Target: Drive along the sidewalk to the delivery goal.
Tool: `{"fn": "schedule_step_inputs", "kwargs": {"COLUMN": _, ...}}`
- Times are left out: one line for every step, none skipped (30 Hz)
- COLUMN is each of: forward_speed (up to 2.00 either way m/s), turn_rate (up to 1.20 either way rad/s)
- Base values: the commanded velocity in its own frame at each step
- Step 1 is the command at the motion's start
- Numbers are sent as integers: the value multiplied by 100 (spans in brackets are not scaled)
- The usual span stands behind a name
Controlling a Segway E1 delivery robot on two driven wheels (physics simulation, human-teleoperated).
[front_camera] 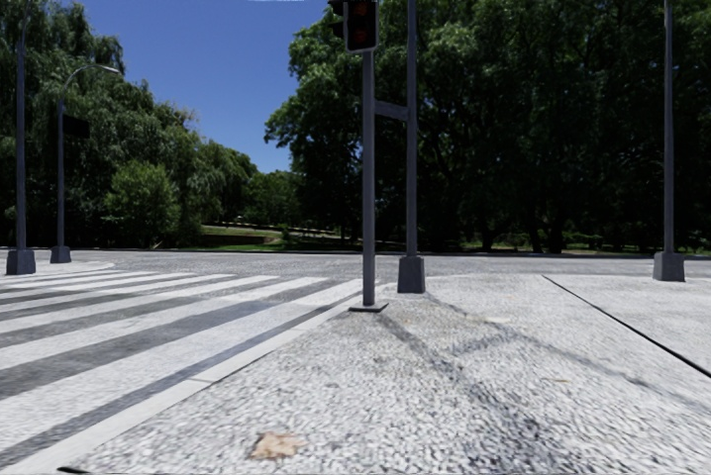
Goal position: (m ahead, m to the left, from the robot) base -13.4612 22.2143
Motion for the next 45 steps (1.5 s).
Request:
{"fn": "schedule_step_inputs", "kwargs": {"forward_speed": 166, "turn_rate": 57}}
{"fn": "schedule_step_inputs", "kwargs": {"forward_speed": 164, "turn_rate": 58}}
{"fn": "schedule_step_inputs", "kwargs": {"forward_speed": 162, "turn_rate": 59}}
{"fn": "schedule_step_inputs", "kwargs": {"forward_speed": 160, "turn_rate": 59}}
{"fn": "schedule_step_inputs", "kwargs": {"forward_speed": 160, "turn_rate": 59}}
{"fn": "schedule_step_inputs", "kwargs": {"forward_speed": 159, "turn_rate": 60}}
{"fn": "schedule_step_inputs", "kwargs": {"forward_speed": 158, "turn_rate": 63}}
{"fn": "schedule_step_inputs", "kwargs": {"forward_speed": 157, "turn_rate": 64}}
{"fn": "schedule_step_inputs", "kwargs": {"forward_speed": 157, "turn_rate": 64}}
{"fn": "schedule_step_inputs", "kwargs": {"forward_speed": 157, "turn_rate": 65}}
{"fn": "schedule_step_inputs", "kwargs": {"forward_speed": 157, "turn_rate": 65}}
{"fn": "schedule_step_inputs", "kwargs": {"forward_speed": 157, "turn_rate": 65}}
{"fn": "schedule_step_inputs", "kwargs": {"forward_speed": 157, "turn_rate": 65}}
{"fn": "schedule_step_inputs", "kwargs": {"forward_speed": 157, "turn_rate": 65}}
{"fn": "schedule_step_inputs", "kwargs": {"forward_speed": 157, "turn_rate": 65}}
{"fn": "schedule_step_inputs", "kwargs": {"forward_speed": 157, "turn_rate": 65}}
{"fn": "schedule_step_inputs", "kwargs": {"forward_speed": 157, "turn_rate": 65}}
{"fn": "schedule_step_inputs", "kwargs": {"forward_speed": 157, "turn_rate": 65}}
{"fn": "schedule_step_inputs", "kwargs": {"forward_speed": 157, "turn_rate": 65}}
{"fn": "schedule_step_inputs", "kwargs": {"forward_speed": 157, "turn_rate": 65}}
{"fn": "schedule_step_inputs", "kwargs": {"forward_speed": 157, "turn_rate": 65}}
{"fn": "schedule_step_inputs", "kwargs": {"forward_speed": 157, "turn_rate": 65}}
{"fn": "schedule_step_inputs", "kwargs": {"forward_speed": 157, "turn_rate": 65}}
{"fn": "schedule_step_inputs", "kwargs": {"forward_speed": 157, "turn_rate": 65}}
{"fn": "schedule_step_inputs", "kwargs": {"forward_speed": 157, "turn_rate": 65}}
{"fn": "schedule_step_inputs", "kwargs": {"forward_speed": 157, "turn_rate": 65}}
{"fn": "schedule_step_inputs", "kwargs": {"forward_speed": 157, "turn_rate": 65}}
{"fn": "schedule_step_inputs", "kwargs": {"forward_speed": 157, "turn_rate": 65}}
{"fn": "schedule_step_inputs", "kwargs": {"forward_speed": 157, "turn_rate": 65}}
{"fn": "schedule_step_inputs", "kwargs": {"forward_speed": 157, "turn_rate": 65}}
{"fn": "schedule_step_inputs", "kwargs": {"forward_speed": 157, "turn_rate": 65}}
{"fn": "schedule_step_inputs", "kwargs": {"forward_speed": 157, "turn_rate": 65}}
{"fn": "schedule_step_inputs", "kwargs": {"forward_speed": 157, "turn_rate": 65}}
{"fn": "schedule_step_inputs", "kwargs": {"forward_speed": 157, "turn_rate": 65}}
{"fn": "schedule_step_inputs", "kwargs": {"forward_speed": 157, "turn_rate": 65}}
{"fn": "schedule_step_inputs", "kwargs": {"forward_speed": 157, "turn_rate": 65}}
{"fn": "schedule_step_inputs", "kwargs": {"forward_speed": 157, "turn_rate": 65}}
{"fn": "schedule_step_inputs", "kwargs": {"forward_speed": 157, "turn_rate": 65}}
{"fn": "schedule_step_inputs", "kwargs": {"forward_speed": 157, "turn_rate": 65}}
{"fn": "schedule_step_inputs", "kwargs": {"forward_speed": 157, "turn_rate": 65}}
{"fn": "schedule_step_inputs", "kwargs": {"forward_speed": 157, "turn_rate": 65}}
{"fn": "schedule_step_inputs", "kwargs": {"forward_speed": 157, "turn_rate": 65}}
{"fn": "schedule_step_inputs", "kwargs": {"forward_speed": 157, "turn_rate": 65}}
{"fn": "schedule_step_inputs", "kwargs": {"forward_speed": 157, "turn_rate": 65}}
{"fn": "schedule_step_inputs", "kwargs": {"forward_speed": 157, "turn_rate": 65}}
